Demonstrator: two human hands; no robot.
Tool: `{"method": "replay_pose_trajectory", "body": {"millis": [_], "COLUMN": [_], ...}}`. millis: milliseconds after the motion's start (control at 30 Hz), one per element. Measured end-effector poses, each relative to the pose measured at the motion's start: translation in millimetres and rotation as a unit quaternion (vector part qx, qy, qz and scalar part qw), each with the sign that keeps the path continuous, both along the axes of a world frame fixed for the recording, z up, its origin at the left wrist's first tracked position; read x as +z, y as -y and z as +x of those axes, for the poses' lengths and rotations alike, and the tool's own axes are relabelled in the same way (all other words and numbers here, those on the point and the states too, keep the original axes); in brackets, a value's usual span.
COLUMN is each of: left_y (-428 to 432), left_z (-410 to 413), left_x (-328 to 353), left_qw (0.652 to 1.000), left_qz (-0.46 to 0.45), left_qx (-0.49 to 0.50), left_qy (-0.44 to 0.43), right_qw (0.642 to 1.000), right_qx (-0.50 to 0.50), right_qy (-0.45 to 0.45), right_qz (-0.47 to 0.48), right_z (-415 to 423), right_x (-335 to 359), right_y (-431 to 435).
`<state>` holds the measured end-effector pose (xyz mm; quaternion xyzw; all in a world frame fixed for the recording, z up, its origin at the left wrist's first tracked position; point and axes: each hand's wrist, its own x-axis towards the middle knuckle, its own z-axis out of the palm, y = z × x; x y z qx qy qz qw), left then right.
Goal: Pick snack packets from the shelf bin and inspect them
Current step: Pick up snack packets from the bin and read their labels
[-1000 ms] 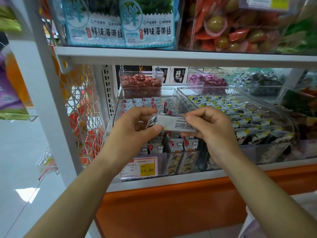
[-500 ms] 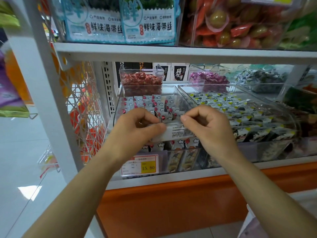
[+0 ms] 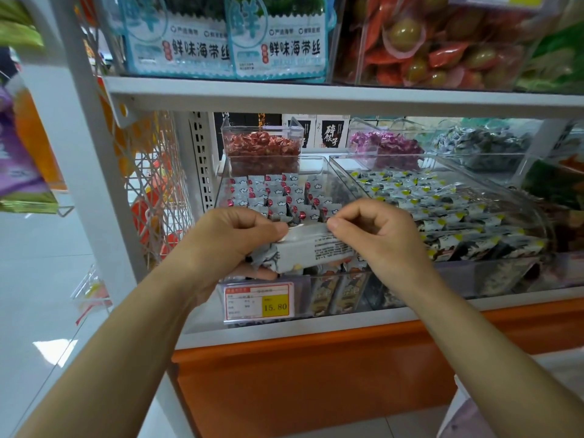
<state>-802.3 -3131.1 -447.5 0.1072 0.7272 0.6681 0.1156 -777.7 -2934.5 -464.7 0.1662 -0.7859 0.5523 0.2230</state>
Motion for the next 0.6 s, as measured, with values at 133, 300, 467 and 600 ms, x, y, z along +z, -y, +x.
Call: {"method": "replay_pose_trajectory", "body": {"millis": [133,300,467,600], "left_y": [-4,-1,-1,-4], "left_z": [4,3,4,1], "left_x": [-2,-3,0,-5], "left_qw": [0.996,0.983,0.983,0.984], "left_qz": [-0.039,-0.115,-0.09,-0.083], "left_qx": [0.022,0.003,-0.012,0.003], "left_qy": [-0.076,-0.144,-0.16,-0.159], "right_qw": [0.998,0.996,0.991,0.998], "right_qx": [-0.053,0.01,0.057,0.005], "right_qy": [-0.018,0.088,0.119,0.066], "right_qz": [0.021,-0.022,-0.002,-0.016], "right_z": [-3,-7,-7,-6], "right_x": [-6,-2,7,1], "right_y": [2,-5,-17,-11]}}
